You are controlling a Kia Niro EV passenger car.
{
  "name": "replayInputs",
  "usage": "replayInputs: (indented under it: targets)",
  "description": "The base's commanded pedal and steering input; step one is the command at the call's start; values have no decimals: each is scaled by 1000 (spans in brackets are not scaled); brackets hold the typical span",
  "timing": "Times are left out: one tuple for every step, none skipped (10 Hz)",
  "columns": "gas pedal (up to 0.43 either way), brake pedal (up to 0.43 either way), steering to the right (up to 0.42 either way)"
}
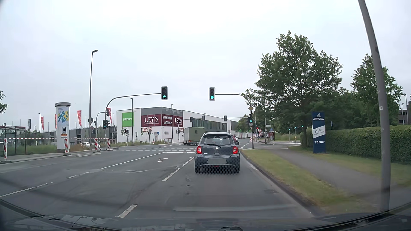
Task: Follow the waypoints while adhering to traffic rules and regulations
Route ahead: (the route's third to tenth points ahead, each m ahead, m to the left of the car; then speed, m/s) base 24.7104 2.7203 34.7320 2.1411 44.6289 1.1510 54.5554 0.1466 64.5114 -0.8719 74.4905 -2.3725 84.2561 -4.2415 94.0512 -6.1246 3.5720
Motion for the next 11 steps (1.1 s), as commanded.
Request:
replayInputs:
  targets:
    - [299,0,4]
    - [311,0,4]
    - [331,0,4]
    - [339,0,4]
    - [339,0,4]
    - [339,0,4]
    - [339,0,4]
    - [339,0,4]
    - [339,0,4]
    - [331,0,4]
    - [331,0,6]
